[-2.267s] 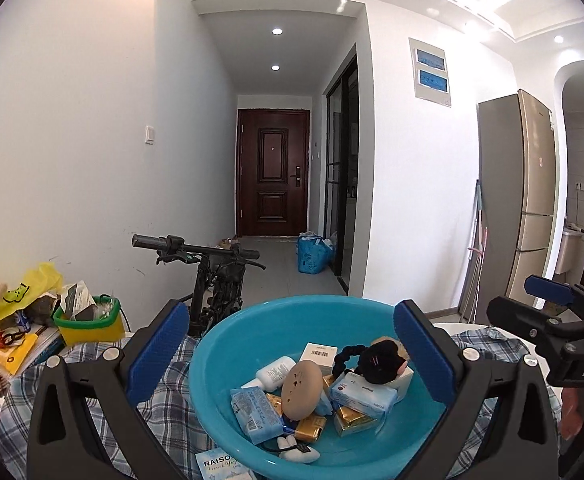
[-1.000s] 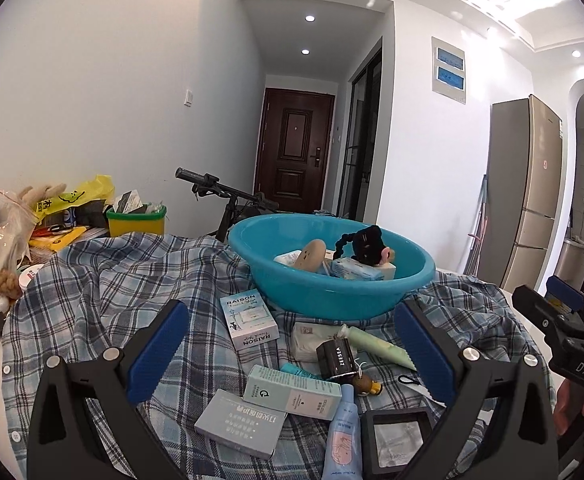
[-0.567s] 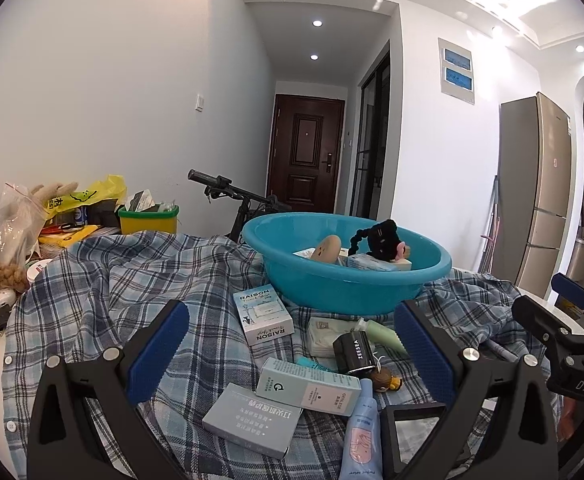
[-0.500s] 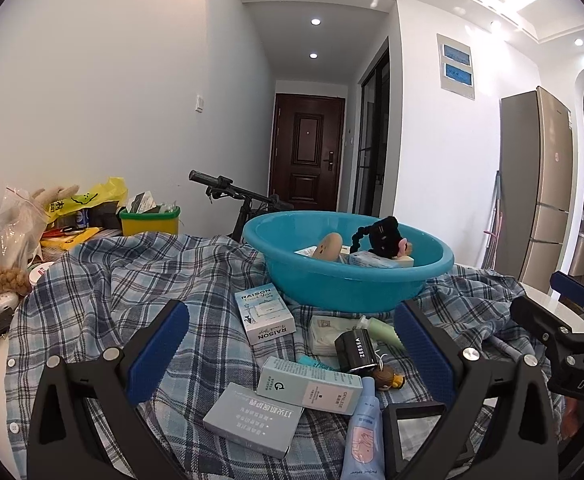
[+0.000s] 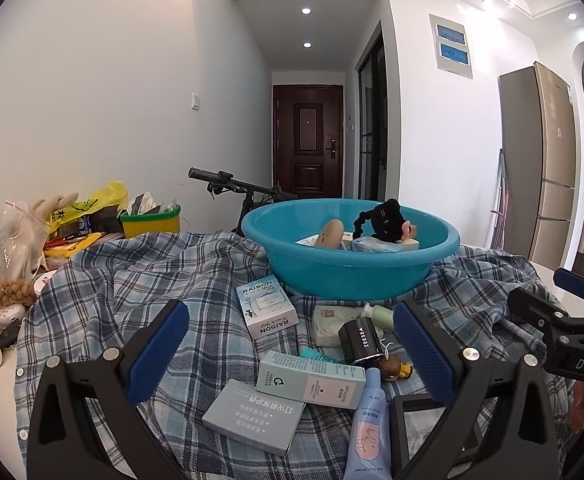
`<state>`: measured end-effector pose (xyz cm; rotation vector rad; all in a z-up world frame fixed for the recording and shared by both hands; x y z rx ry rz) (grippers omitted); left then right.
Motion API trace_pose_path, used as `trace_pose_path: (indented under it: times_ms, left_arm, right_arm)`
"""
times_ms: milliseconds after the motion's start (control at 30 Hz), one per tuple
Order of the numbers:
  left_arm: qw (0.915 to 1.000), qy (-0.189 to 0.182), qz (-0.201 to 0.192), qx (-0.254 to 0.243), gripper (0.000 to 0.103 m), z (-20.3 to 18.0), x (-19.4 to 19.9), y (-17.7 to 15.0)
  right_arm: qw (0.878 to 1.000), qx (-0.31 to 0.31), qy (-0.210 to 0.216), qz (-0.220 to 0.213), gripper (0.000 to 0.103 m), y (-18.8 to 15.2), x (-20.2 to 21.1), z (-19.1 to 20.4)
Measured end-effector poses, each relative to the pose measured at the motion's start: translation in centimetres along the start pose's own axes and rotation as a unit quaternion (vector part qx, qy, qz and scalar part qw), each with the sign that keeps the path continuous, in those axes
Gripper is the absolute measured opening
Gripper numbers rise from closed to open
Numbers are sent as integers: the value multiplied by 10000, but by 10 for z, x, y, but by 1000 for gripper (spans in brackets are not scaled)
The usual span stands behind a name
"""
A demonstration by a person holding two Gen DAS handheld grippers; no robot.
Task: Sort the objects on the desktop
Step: 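Withdraw both tools from the basin back over the table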
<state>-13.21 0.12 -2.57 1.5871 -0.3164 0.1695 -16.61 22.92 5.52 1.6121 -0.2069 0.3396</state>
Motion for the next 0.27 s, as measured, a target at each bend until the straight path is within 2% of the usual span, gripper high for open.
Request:
trace_pose_path:
  times_ms: [267]
  left_arm:
    - [10000,-4,8,4,103,-1,-1,0]
  right_arm:
    - [10000,-78,-49,20,103,0,0,-3]
Point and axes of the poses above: each gripper's, at about its wrist camera, not at the fingertips, and x roughly against the way its jaws point, z to its left, y to its top, the point moved 8 cm from there along -x, roughly the way its jaws point, and after that the axes turned 8 degrees about -y, right-handed, at the moved point
